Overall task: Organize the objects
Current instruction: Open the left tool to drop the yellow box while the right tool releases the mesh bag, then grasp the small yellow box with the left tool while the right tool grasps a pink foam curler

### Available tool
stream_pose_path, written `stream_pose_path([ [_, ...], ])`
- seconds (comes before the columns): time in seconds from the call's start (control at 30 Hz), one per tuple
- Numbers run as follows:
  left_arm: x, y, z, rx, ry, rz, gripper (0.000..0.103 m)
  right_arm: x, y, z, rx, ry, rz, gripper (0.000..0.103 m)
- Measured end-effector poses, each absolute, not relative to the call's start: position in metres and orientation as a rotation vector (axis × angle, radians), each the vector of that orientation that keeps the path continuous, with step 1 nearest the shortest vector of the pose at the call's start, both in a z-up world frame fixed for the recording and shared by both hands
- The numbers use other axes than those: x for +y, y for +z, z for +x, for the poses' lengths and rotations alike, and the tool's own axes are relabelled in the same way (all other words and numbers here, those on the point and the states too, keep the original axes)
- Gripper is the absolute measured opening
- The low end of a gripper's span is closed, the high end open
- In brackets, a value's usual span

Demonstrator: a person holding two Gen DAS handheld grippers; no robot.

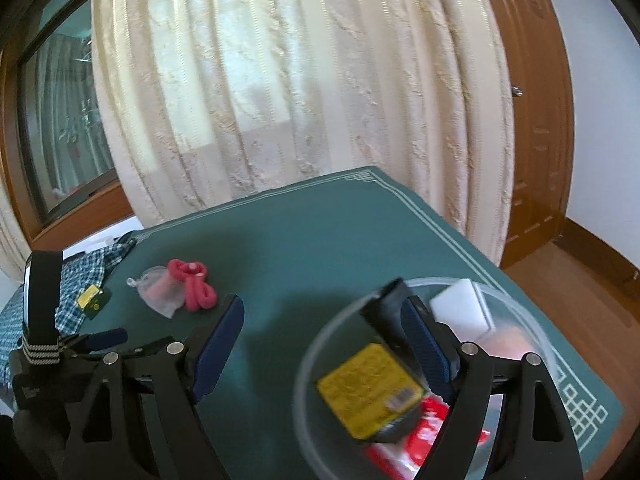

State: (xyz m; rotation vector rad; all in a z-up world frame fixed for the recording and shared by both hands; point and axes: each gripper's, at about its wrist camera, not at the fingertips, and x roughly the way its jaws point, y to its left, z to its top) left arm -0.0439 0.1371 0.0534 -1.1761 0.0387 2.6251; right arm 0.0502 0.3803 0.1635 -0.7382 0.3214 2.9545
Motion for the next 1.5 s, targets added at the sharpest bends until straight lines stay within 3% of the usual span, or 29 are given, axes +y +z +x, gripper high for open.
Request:
stream_pose_path([
  [0.7,0.013,0.045,-0.081,-0.129,2.812,-1.250,0.095,0.305,0.149,-0.007,0.223,3.013,-0.887,0.082],
  [1.07,-0.074,0.052,-0.123,-0.213,3.031,-1.274,0.098,0.269,0.134,-0.030,0.220,3.074,-1.006,0.082],
  [1.5,-0.119,0.054,-0.172,-0.280,3.084,-1.226,0.103,0.248,0.115,-0.048,0.274,3.110,-1.146,0.082],
])
